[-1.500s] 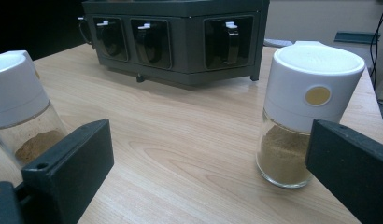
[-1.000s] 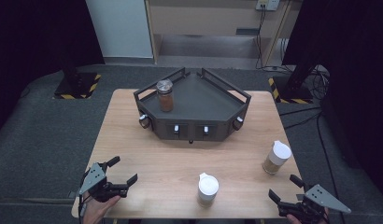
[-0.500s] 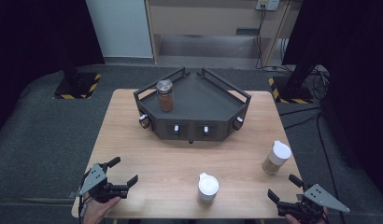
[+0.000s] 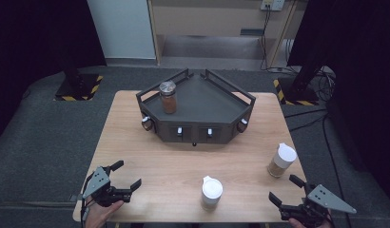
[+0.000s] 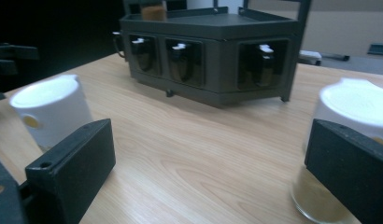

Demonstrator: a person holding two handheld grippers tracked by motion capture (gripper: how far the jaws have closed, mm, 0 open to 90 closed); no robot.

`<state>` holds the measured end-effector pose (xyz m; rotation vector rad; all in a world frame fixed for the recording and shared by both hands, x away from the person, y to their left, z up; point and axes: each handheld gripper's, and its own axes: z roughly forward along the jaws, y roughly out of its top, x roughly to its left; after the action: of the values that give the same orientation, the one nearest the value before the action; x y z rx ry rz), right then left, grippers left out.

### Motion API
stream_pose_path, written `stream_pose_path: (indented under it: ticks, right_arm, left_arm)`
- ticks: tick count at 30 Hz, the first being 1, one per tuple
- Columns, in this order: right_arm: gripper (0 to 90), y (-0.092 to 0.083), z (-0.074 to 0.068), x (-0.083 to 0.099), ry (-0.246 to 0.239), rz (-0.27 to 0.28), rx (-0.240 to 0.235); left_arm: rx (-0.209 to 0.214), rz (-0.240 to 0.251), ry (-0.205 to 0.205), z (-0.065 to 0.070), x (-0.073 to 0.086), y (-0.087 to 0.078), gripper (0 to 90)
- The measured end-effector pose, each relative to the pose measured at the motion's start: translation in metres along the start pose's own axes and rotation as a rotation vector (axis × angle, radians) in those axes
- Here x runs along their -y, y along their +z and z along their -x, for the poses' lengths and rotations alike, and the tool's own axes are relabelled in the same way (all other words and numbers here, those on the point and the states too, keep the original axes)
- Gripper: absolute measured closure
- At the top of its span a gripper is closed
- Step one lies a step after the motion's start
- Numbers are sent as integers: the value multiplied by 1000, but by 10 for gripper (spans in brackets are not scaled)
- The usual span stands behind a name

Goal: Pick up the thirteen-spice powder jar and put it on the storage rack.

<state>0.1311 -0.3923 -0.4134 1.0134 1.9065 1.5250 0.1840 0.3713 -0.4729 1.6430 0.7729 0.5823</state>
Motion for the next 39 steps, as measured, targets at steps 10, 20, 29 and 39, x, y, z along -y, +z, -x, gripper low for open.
stream_pose_path:
  ticks: [10,20,29,39]
  right_arm:
    - [25,15,-2,-23,-25,-2,-107]
    - [27,42,-12,-42,-75,-21,-194]
    - [27,70,-22,-52,-103,-52,-271]
    - [35,94,-33,-55,-111,-70,-345]
  left_arm:
    - [6,-8,-1,-1,0,1,4]
    - [13,-18,1,-1,-1,3,3]
    - [15,-23,4,-1,-2,3,3]
    - [22,-30,7,-1,-2,4,3]
